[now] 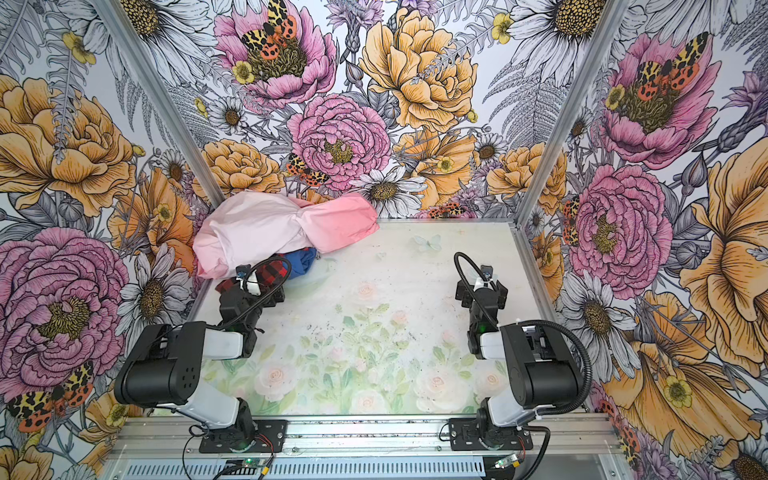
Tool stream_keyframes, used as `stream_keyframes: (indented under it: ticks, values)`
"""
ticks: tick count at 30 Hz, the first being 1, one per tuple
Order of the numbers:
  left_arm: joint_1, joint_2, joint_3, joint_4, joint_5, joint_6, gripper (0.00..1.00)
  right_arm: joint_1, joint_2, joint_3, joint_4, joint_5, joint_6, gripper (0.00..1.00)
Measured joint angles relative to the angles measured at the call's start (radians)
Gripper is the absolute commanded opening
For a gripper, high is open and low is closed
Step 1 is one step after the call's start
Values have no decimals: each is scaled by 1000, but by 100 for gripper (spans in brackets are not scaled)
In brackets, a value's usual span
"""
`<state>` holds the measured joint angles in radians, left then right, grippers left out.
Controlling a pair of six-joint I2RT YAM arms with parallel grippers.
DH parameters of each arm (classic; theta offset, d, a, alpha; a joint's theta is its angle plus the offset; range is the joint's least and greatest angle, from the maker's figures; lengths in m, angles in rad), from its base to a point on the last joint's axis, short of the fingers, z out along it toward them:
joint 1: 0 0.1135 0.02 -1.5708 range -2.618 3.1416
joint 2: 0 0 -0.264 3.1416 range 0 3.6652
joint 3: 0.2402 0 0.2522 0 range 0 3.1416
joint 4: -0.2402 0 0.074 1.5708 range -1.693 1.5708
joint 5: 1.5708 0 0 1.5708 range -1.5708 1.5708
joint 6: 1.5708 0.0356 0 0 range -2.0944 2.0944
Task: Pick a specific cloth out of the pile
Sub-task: 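Reach the left gripper into the cloth pile toward the blue cloth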
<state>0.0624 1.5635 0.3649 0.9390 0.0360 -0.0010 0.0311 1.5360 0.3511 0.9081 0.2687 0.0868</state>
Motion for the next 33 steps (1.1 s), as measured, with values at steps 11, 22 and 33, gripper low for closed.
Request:
stream_keyframes:
  ticks: [11,22,33]
  values:
    - [-1,-13,-34,48,-17,-13,99,6,-12,-28,43,0,-9,100]
    - [-299,-536,49,-412,-557,-55,97,164,-623,73,-445,-56,65,99]
    - [-453,-201,608,-1162,-588,-146,89,554,-602,169,-775,-63,302,100]
